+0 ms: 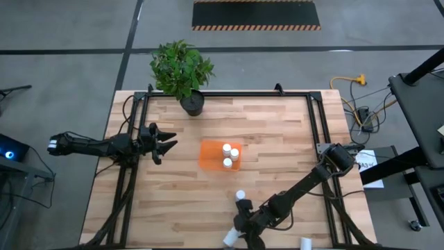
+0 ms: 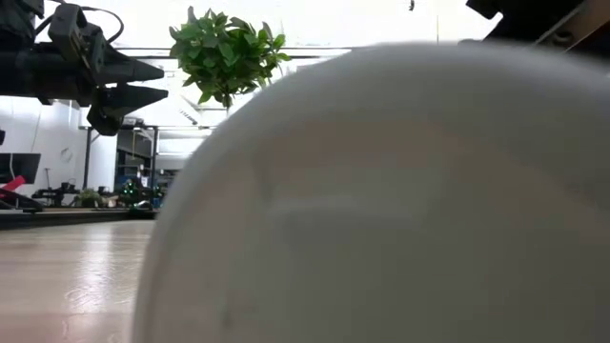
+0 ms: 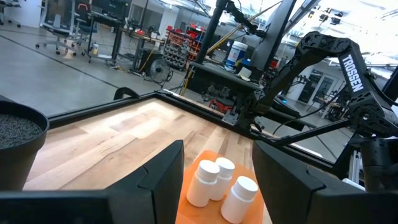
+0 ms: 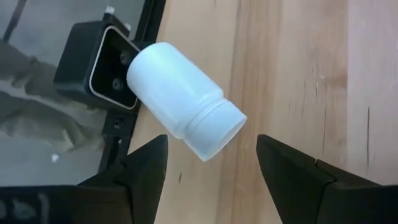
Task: Pick and place pill bottles into a basket
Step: Adjust the white pill bottles on the table
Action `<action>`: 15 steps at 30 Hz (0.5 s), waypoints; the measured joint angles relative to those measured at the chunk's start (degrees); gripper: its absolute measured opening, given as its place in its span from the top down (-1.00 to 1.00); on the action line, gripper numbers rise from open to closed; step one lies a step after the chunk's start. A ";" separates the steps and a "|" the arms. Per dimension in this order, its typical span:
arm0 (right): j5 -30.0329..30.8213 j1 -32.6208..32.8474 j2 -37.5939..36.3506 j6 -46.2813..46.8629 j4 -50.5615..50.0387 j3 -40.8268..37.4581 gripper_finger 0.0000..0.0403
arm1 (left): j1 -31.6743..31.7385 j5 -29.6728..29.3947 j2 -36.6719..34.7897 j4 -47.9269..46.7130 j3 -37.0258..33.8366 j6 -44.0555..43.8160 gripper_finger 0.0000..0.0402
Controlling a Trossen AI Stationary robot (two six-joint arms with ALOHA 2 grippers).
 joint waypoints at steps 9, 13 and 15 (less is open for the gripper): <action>-0.81 -0.06 0.00 -9.21 0.56 0.00 -0.17 | 0.00 0.00 0.00 0.00 0.00 -0.02 0.14; -3.78 -0.59 0.00 -12.90 0.66 0.00 -0.17 | 0.01 0.00 0.00 0.01 0.00 -0.02 0.14; -4.92 -1.00 0.00 -15.02 0.64 0.00 -0.17 | 0.00 0.00 -0.02 0.00 0.00 -0.02 0.14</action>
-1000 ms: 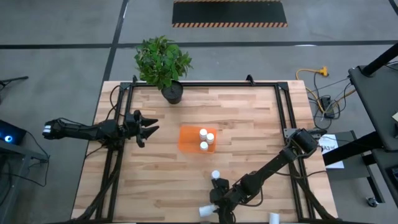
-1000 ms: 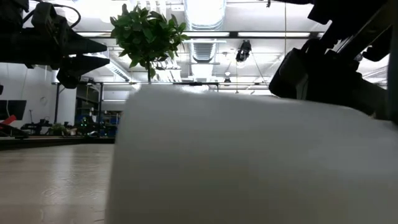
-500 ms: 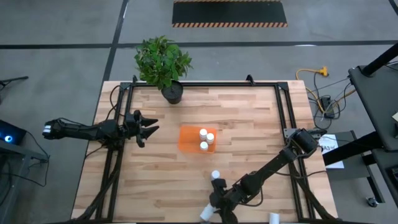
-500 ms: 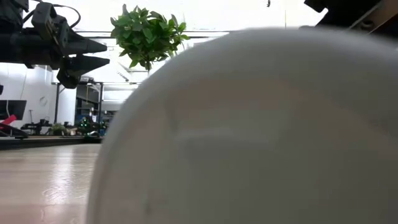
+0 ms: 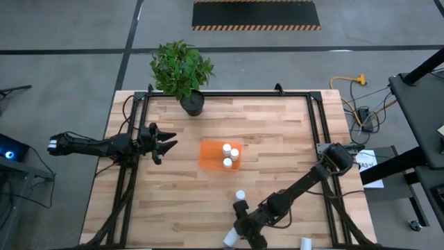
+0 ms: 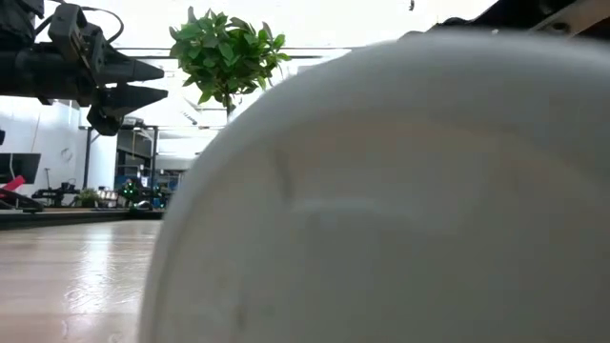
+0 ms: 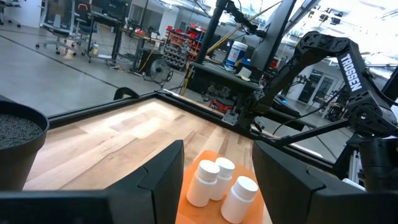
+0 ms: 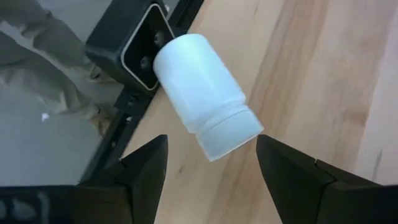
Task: Pick and place pill bottles into a basket
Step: Adjust the white pill bottles on the table
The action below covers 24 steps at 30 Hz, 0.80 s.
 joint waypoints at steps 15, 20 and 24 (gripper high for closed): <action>-3.58 -2.67 -0.07 -10.00 0.83 0.00 -0.17 | 0.00 0.00 0.02 0.02 0.00 0.00 0.14; -3.89 -2.76 -0.07 -11.14 0.83 0.00 -0.17 | 0.01 0.00 0.01 0.00 0.00 0.00 0.14; -3.91 -2.92 -0.07 -11.17 0.85 0.00 -0.17 | 0.00 0.00 0.02 0.00 0.00 0.00 0.14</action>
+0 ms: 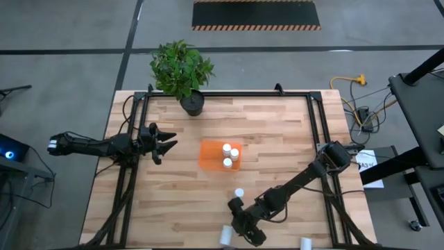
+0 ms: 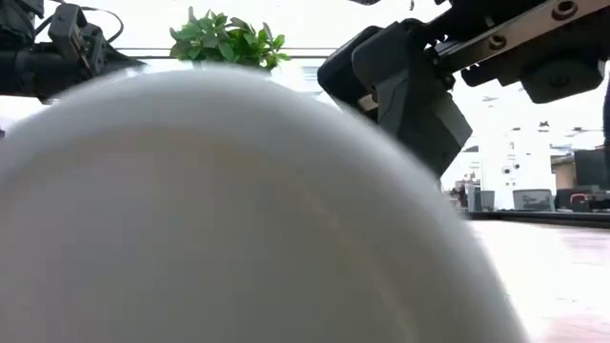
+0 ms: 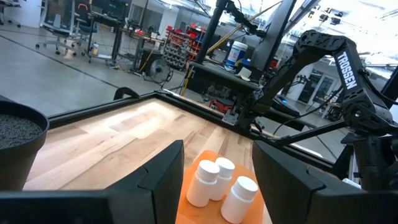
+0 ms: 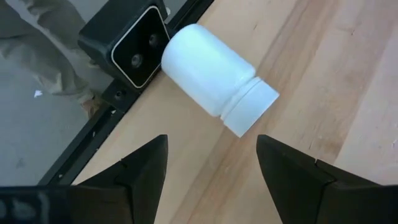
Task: Pick and place pill bottles into a basket
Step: Adjust the white pill bottles on the table
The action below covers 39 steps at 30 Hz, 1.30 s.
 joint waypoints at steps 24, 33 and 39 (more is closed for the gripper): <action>-0.19 -2.04 0.00 -1.46 -6.89 5.36 -0.17 | 0.01 0.00 0.00 0.01 0.00 0.00 0.14; -1.64 -2.04 4.81 -9.47 -25.87 17.67 -0.17 | 0.00 0.00 0.07 0.06 0.00 0.00 0.14; -3.68 -2.09 11.68 -12.11 -40.37 30.62 -0.17 | 0.01 0.01 0.20 -0.08 0.00 0.01 0.14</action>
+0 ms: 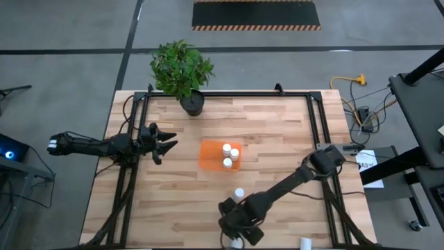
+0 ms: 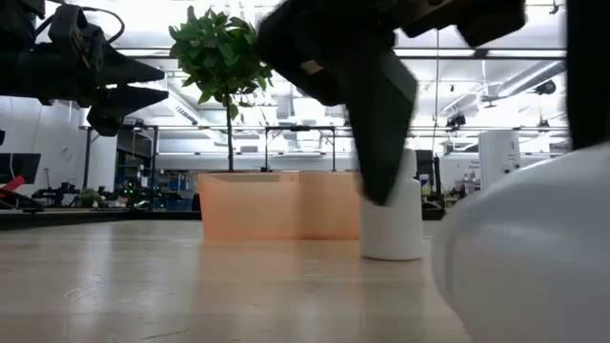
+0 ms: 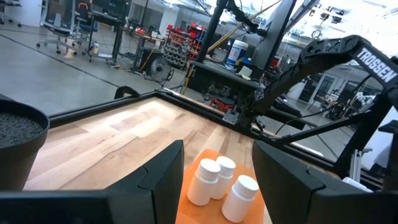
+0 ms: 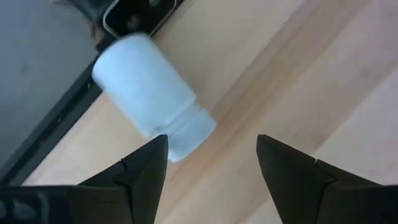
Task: Pick and place pill bottles into a basket
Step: Adjust the white pill bottles on the table
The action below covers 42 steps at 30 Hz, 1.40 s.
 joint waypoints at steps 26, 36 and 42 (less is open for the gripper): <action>7.93 1.53 -1.57 99.23 -17.46 11.80 -0.11 | 0.00 -0.01 0.55 0.11 0.00 0.00 0.14; 12.35 0.66 1.77 125.90 -3.69 12.44 -0.11 | -0.01 0.00 0.67 0.08 0.00 -0.01 0.14; 12.50 0.39 5.72 127.45 -4.85 15.52 -0.11 | 0.00 -0.01 0.75 0.11 0.00 -0.01 0.14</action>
